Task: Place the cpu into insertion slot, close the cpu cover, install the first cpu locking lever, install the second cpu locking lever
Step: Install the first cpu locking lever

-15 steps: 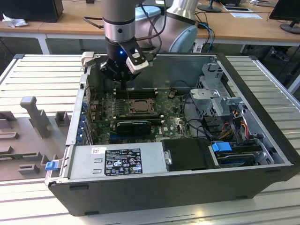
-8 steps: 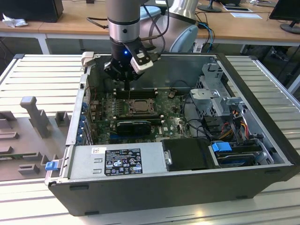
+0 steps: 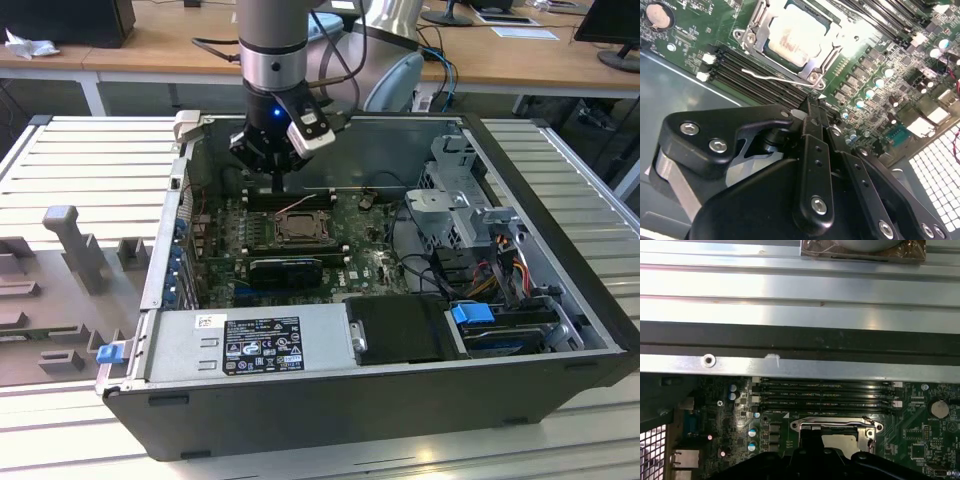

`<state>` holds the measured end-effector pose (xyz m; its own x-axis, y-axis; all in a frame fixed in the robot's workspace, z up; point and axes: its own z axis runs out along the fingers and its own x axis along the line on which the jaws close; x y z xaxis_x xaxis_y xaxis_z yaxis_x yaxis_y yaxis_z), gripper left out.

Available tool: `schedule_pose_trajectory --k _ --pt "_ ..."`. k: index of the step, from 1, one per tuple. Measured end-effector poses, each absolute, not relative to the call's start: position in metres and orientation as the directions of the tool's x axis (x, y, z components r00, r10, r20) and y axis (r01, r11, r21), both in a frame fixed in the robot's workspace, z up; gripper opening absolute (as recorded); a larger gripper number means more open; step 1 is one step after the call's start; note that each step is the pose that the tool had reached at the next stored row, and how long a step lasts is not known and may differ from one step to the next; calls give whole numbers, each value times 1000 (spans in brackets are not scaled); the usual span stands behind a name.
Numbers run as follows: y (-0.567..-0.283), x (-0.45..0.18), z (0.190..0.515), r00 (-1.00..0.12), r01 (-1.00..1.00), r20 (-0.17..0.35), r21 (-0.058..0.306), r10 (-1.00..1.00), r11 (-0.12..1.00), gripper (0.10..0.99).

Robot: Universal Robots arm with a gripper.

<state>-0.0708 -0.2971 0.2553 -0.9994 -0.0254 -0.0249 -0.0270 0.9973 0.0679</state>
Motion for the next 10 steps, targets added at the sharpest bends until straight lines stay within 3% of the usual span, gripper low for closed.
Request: schedule_pose_trajectory --k 10 --pt "-297 -58 254 -999 -27 -25 68 -25 997 106"
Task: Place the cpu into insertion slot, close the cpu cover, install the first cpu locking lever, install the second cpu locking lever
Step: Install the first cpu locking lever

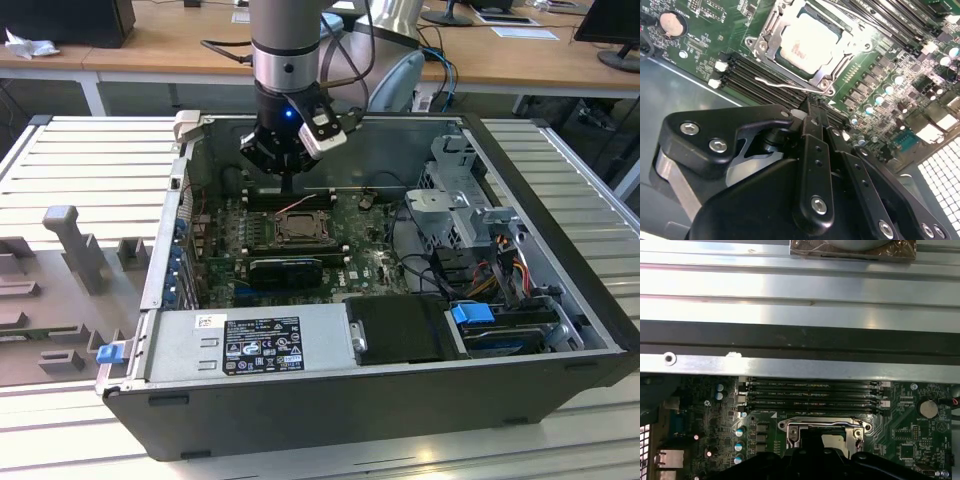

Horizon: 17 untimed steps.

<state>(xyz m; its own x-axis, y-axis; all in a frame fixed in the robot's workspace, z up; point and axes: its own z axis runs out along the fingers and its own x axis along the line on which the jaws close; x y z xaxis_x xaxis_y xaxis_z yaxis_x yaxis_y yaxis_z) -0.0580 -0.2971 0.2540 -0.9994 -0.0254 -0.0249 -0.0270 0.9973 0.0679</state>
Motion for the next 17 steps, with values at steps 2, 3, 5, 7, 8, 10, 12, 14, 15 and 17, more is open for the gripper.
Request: schedule_pose_trajectory --k 2,3,5,7,8,10,12,14,15,17 --pt "-297 -57 254 -999 -27 -25 68 -25 997 106" --pt "-297 -56 254 -999 -27 -25 68 -25 997 106" --pt "-297 -55 254 -999 -27 -25 68 -25 997 106" --pt "-297 -53 253 -999 -27 -25 68 -25 997 106" --pt "-297 -53 253 -999 -27 -25 68 -25 997 106" --pt "-297 -51 253 -999 -27 -25 68 -25 997 106" --pt "-297 -51 253 -999 -27 -25 68 -25 997 106" --pt "-297 -50 253 -999 -27 -25 68 -25 997 106" --pt "-297 -50 252 -999 -27 -25 68 -25 997 106" --pt "-297 -50 252 -999 -27 -25 68 -25 997 106"
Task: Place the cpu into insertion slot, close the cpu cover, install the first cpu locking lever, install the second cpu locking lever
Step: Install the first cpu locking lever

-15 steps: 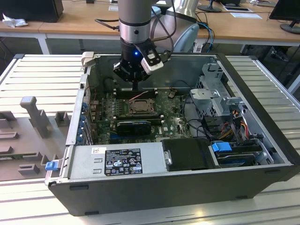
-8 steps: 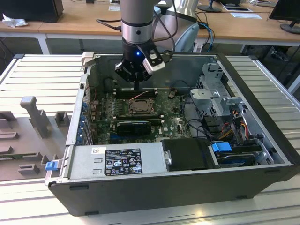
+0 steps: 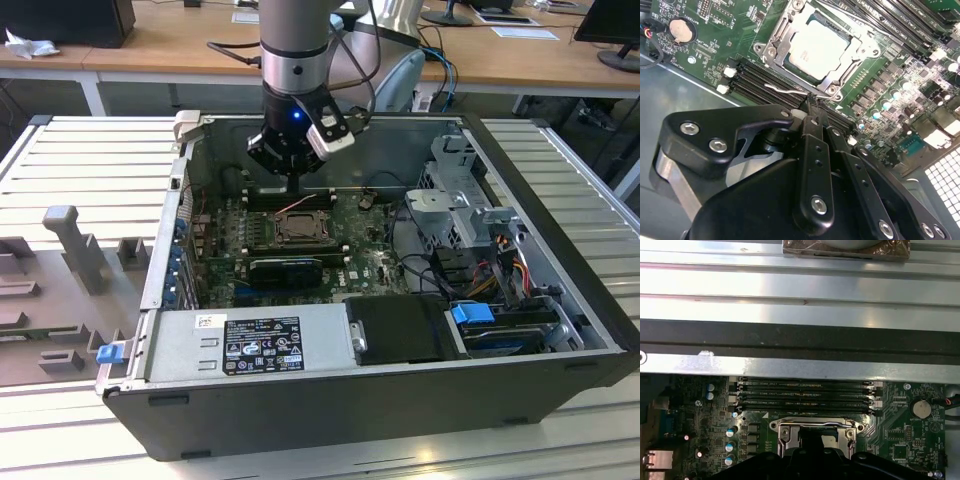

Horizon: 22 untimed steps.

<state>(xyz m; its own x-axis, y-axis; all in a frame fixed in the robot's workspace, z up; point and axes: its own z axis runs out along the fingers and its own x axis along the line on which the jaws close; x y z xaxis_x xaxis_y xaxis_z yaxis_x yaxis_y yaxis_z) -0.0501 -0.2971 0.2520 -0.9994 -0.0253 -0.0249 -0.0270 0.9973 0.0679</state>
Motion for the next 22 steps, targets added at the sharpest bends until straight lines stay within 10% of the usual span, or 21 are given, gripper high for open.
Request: schedule_pose_trajectory --k 22 --pt "-291 -35 228 -999 -36 -26 96 -33 995 106"
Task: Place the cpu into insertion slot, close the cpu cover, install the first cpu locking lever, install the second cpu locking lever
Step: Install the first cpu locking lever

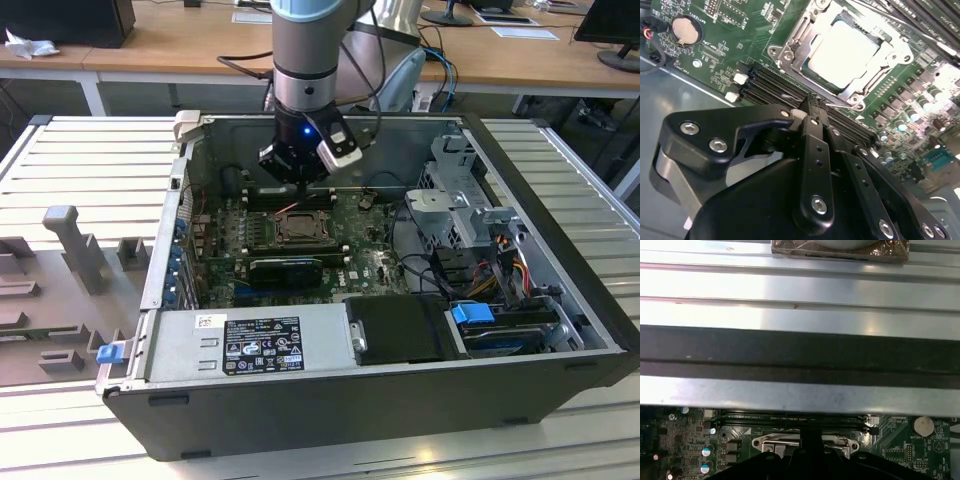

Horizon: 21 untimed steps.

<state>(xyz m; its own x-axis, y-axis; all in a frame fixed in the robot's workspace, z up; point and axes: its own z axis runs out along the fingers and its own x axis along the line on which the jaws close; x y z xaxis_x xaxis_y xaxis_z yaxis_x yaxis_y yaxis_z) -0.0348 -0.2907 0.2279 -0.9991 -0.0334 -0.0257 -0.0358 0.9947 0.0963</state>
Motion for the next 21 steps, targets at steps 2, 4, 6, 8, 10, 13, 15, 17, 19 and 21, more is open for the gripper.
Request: schedule_pose_trajectory --k 2,4,6,8,10,13,15,17,19,21 --pt "-290 -33 227 -999 -36 -26 96 -33 995 106" --pt "-288 -31 226 -999 -36 -26 96 -33 995 106" --pt "-287 -29 225 -999 -36 -26 96 -34 995 106" --pt "-285 -28 222 -999 -36 -26 96 -34 995 106" --pt "-284 -27 220 -999 -37 -26 96 -35 995 106" --pt "-283 -24 217 -999 -40 -26 96 -38 995 106" --pt "-283 -23 215 -999 -41 -26 96 -38 995 106" --pt "-283 -23 214 -999 -41 -26 96 -39 995 106" --pt "-283 -22 212 -999 -41 -26 96 -39 994 106" --pt "-283 -22 211 -999 -41 -26 96 -39 995 106"
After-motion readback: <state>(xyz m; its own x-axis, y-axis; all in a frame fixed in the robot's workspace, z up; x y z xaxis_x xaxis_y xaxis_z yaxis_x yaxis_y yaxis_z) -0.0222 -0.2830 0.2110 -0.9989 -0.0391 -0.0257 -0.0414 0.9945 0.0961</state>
